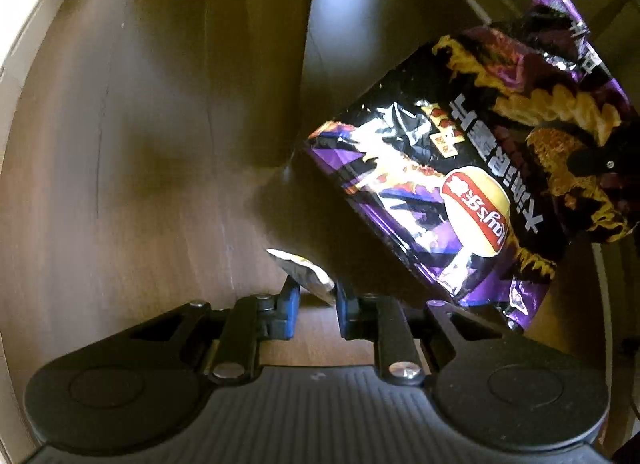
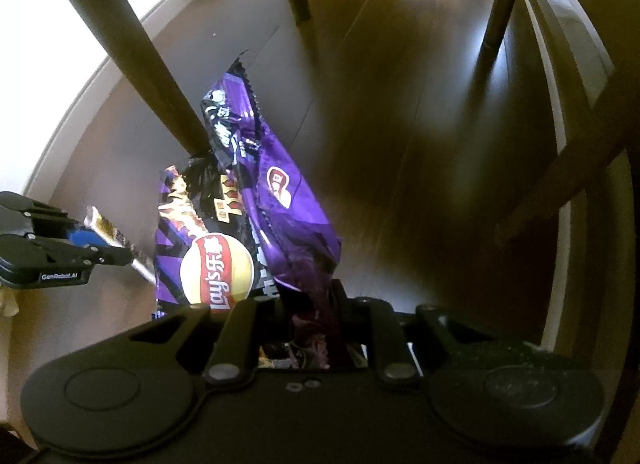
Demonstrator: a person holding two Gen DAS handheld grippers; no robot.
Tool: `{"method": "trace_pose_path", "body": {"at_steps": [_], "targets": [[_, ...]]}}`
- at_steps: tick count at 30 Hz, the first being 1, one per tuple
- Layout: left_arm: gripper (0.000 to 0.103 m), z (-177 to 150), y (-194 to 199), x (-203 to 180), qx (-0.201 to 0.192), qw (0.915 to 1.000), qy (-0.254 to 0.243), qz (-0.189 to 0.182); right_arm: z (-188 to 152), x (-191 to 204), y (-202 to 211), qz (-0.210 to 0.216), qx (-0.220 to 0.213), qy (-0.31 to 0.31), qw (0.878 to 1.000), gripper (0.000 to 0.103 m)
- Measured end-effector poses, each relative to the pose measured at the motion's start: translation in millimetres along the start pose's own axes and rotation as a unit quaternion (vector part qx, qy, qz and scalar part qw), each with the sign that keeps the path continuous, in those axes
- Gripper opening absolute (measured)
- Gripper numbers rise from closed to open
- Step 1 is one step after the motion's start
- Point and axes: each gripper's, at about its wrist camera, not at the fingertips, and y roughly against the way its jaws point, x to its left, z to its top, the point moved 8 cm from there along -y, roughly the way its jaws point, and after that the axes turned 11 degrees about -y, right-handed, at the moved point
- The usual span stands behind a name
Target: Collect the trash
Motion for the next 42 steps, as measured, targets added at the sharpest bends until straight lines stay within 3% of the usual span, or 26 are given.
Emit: {"method": "trace_pose_path", "body": {"at_steps": [10,15,19,25,31,42], "targets": [[0.018,-14.3,25.2,18.4,-0.041,0.9989,-0.005,0.02,-8.8,-11.9,15.7,0.003,-0.022,-0.044,0.999,0.015],[0.018,-21.1,23.1,36.5,-0.062,0.9973,0.011,0.039,-11.3,-16.8,26.3,0.01,-0.035,-0.06,0.998,0.015],[0.018,-20.2,49.7,41.9,-0.066,0.9953,0.035,0.061,-15.9,-22.2,44.1,0.011,-0.04,-0.08,0.996,0.015],[0.018,-6.4,132.6,26.5,-0.075,0.994,0.048,0.064,-24.7,-10.7,106.4,0.011,-0.023,-0.089,0.996,0.015],[0.018,11.1,242.8,9.2,-0.08,0.993,0.059,0.063,-27.1,7.4,211.9,0.024,-0.018,-0.088,0.996,0.014],[0.018,69.4,450.7,-1.1,-0.122,0.9855,0.078,0.088,17.0,18.6,433.6,0.053,-0.094,-0.078,0.991,0.014]]}}
